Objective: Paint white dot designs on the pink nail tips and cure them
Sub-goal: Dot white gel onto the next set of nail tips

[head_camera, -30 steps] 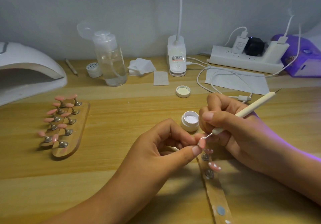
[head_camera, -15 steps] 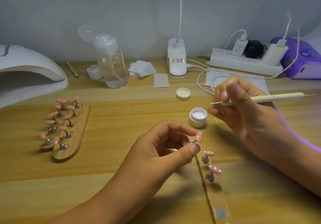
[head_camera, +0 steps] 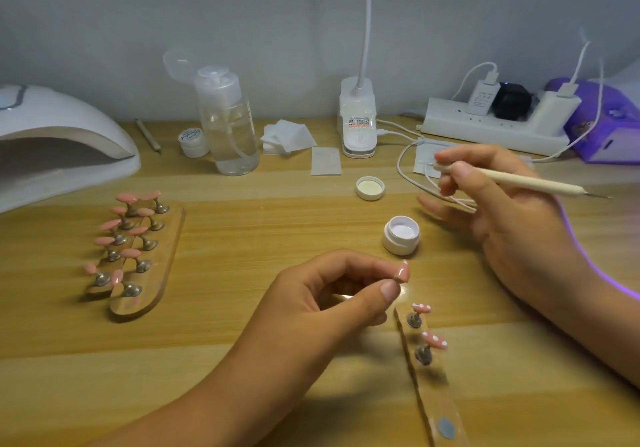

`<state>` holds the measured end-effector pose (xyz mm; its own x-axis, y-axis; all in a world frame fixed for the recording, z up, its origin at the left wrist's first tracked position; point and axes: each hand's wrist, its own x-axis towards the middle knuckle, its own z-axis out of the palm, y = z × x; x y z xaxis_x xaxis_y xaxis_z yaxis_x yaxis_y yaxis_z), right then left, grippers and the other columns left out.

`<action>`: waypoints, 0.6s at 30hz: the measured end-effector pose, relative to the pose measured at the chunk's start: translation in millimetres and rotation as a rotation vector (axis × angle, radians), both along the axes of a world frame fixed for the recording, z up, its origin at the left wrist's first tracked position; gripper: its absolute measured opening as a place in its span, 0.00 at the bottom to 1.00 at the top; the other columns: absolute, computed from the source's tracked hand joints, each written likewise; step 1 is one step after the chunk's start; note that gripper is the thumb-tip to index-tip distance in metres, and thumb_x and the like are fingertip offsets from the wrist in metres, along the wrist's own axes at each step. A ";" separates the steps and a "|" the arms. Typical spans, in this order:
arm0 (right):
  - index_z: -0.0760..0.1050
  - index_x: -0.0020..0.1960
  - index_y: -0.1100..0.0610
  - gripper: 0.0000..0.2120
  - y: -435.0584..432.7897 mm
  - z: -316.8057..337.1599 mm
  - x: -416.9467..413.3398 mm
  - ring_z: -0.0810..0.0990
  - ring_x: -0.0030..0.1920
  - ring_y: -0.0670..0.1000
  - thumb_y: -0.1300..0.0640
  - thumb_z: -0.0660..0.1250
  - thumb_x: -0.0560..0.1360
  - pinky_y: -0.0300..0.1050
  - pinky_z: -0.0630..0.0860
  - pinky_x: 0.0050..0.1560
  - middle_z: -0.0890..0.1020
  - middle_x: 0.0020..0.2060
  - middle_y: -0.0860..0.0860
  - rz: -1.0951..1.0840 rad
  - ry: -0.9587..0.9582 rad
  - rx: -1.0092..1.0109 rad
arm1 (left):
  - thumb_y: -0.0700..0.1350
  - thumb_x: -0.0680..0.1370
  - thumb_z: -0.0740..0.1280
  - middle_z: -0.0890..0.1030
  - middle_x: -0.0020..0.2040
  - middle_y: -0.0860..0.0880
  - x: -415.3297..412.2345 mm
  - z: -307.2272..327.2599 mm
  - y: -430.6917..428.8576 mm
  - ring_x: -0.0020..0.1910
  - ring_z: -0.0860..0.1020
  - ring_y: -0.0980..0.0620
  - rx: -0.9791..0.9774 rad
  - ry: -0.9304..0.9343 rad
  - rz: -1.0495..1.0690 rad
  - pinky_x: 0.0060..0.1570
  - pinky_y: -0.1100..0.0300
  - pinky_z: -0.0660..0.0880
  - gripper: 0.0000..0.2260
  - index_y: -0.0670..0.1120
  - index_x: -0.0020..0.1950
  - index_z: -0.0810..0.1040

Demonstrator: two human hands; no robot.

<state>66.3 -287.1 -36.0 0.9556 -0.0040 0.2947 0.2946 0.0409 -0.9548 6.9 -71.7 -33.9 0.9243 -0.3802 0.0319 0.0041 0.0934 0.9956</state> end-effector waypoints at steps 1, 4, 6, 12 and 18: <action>0.81 0.51 0.49 0.07 1.4 -1.6 0.7 0.79 0.49 0.44 0.53 0.66 0.76 0.51 0.79 0.55 0.81 0.46 0.47 0.025 0.031 -0.008 | 0.46 0.70 0.71 0.85 0.46 0.53 0.0 0.1 -0.4 0.44 0.80 0.61 -0.012 0.006 0.002 0.42 0.68 0.76 0.06 0.52 0.45 0.85; 0.81 0.51 0.49 0.07 4.8 -5.3 -0.5 0.79 0.48 0.43 0.52 0.67 0.75 0.44 0.79 0.50 0.81 0.44 0.45 0.101 0.090 -0.084 | 0.46 0.71 0.71 0.85 0.46 0.54 0.0 0.1 -0.6 0.44 0.79 0.61 -0.027 0.003 -0.009 0.41 0.68 0.76 0.05 0.53 0.44 0.85; 0.81 0.51 0.48 0.07 6.7 -6.3 -2.8 0.80 0.48 0.43 0.51 0.68 0.74 0.44 0.79 0.49 0.82 0.44 0.44 0.139 0.108 -0.103 | 0.46 0.71 0.72 0.84 0.45 0.55 -0.2 0.0 -0.4 0.44 0.79 0.62 -0.034 0.000 -0.012 0.41 0.68 0.76 0.04 0.53 0.44 0.85; 0.83 0.51 0.46 0.08 10.5 1.7 -10.4 0.82 0.52 0.47 0.54 0.69 0.73 0.41 0.79 0.54 0.84 0.51 0.47 0.131 0.025 -0.158 | 0.48 0.70 0.72 0.84 0.44 0.56 0.1 -0.5 -0.7 0.42 0.79 0.62 -0.047 0.008 -0.026 0.41 0.68 0.76 0.05 0.52 0.44 0.84; 0.79 0.48 0.50 0.04 14.2 6.4 -18.0 0.80 0.45 0.45 0.55 0.68 0.74 0.34 0.75 0.48 0.83 0.44 0.42 0.025 -0.202 -0.306 | 0.48 0.70 0.72 0.84 0.45 0.55 0.4 -0.8 -0.9 0.43 0.79 0.63 -0.056 0.008 -0.027 0.41 0.68 0.76 0.05 0.52 0.44 0.84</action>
<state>48.3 -272.9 -29.6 0.8766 0.1362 0.4614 0.4810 -0.2282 -0.8465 7.3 -72.6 -34.8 0.9139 -0.4033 0.0468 0.0149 0.1486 0.9888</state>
